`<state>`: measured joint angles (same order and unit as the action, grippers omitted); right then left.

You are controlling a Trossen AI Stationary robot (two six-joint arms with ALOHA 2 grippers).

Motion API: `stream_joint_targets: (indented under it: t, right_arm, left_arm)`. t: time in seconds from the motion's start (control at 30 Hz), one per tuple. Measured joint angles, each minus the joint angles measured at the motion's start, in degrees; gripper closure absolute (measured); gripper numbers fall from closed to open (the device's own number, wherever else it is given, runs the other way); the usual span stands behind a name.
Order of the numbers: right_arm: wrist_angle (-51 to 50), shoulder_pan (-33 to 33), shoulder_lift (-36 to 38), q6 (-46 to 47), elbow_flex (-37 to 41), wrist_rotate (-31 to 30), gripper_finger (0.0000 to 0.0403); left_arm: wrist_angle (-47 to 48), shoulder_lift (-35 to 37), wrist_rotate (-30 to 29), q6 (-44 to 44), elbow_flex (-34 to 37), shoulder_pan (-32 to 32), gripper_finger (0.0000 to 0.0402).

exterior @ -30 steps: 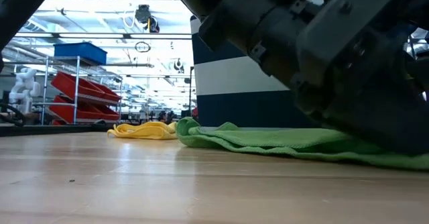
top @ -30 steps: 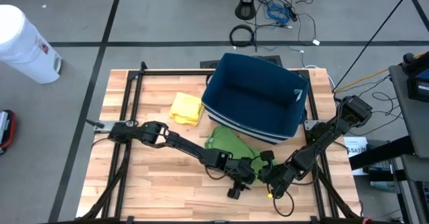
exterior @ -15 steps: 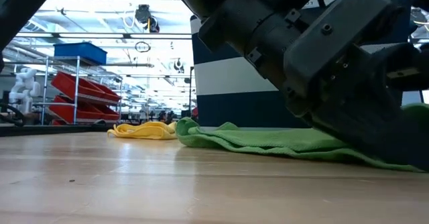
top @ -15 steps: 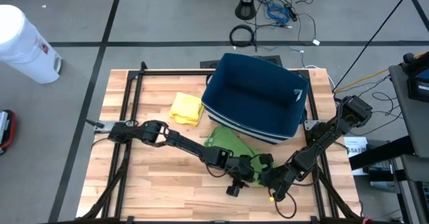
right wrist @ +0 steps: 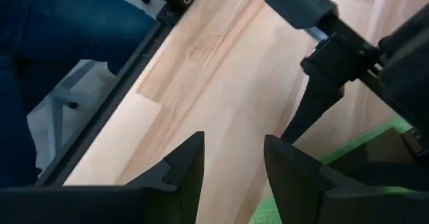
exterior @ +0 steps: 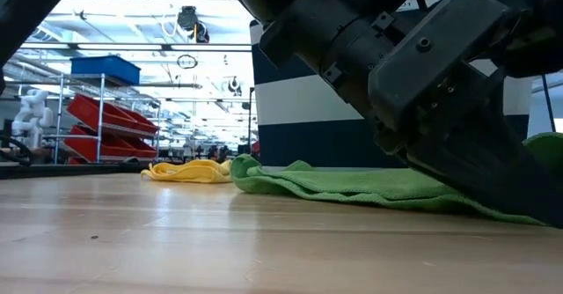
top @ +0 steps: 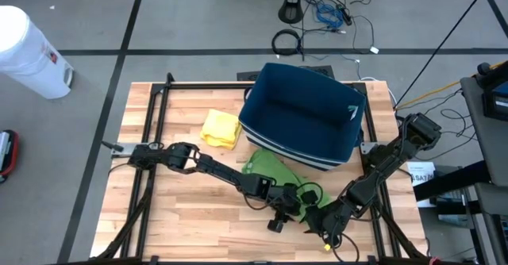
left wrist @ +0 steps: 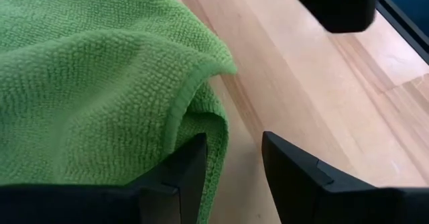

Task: Fold towel
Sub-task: Fold the green towel

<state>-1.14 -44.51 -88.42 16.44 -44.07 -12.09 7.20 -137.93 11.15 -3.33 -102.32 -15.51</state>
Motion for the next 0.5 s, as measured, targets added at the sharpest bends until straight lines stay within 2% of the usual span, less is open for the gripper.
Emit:
stream_joint_targets:
  t: [0.17,0.5]
  right_arm:
    - [-0.25,1.63,-0.80,-0.51,0.04,0.20,0.0265]
    - [-1.63,4.32,-8.00,-0.91,0.11,2.21,0.0266]
  left_arm:
    - [0.02,0.00,-0.12,-0.17,0.00,0.00,0.0248]
    - [0.27,0.02,-0.16,-0.20,0.00,0.00,0.0248]
